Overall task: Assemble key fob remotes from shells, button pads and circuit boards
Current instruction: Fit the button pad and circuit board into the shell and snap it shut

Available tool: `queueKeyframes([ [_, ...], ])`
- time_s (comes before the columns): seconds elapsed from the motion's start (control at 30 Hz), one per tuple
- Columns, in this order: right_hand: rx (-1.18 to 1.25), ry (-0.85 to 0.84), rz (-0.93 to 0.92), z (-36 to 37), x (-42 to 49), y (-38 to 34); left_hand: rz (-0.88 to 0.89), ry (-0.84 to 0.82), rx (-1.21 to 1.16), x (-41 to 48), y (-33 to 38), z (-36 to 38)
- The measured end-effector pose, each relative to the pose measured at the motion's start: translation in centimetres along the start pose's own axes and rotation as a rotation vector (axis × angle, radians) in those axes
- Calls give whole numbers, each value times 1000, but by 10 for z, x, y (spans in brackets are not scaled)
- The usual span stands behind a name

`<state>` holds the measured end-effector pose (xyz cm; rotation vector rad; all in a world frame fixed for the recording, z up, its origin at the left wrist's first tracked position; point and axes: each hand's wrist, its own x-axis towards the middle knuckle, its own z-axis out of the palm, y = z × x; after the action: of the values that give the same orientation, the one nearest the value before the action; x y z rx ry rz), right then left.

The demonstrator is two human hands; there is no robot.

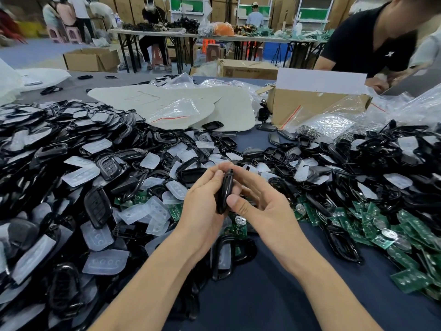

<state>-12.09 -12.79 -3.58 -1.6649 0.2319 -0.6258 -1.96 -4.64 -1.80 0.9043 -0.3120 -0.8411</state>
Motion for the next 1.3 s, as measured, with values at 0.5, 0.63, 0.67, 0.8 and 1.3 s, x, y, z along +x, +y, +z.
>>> queueKeyframes([
  [0.5, -13, 22, 55, 0, 3, 8, -55, 83, 128, -1, -4, 4],
  [0.63, -23, 8, 64, 0, 1, 6, -41, 84, 107, 0, -5, 2],
  [0.67, -21, 0, 61, -1, 1, 5, -34, 77, 103, 0, -5, 1],
  [0.8, 18, 3, 45, -2, 0, 0, 10, 20, 43, 0, -4, -1],
  [1.3, 110, 99, -169, -2, -1, -5, 59, -237, -55, 0, -1, -3],
])
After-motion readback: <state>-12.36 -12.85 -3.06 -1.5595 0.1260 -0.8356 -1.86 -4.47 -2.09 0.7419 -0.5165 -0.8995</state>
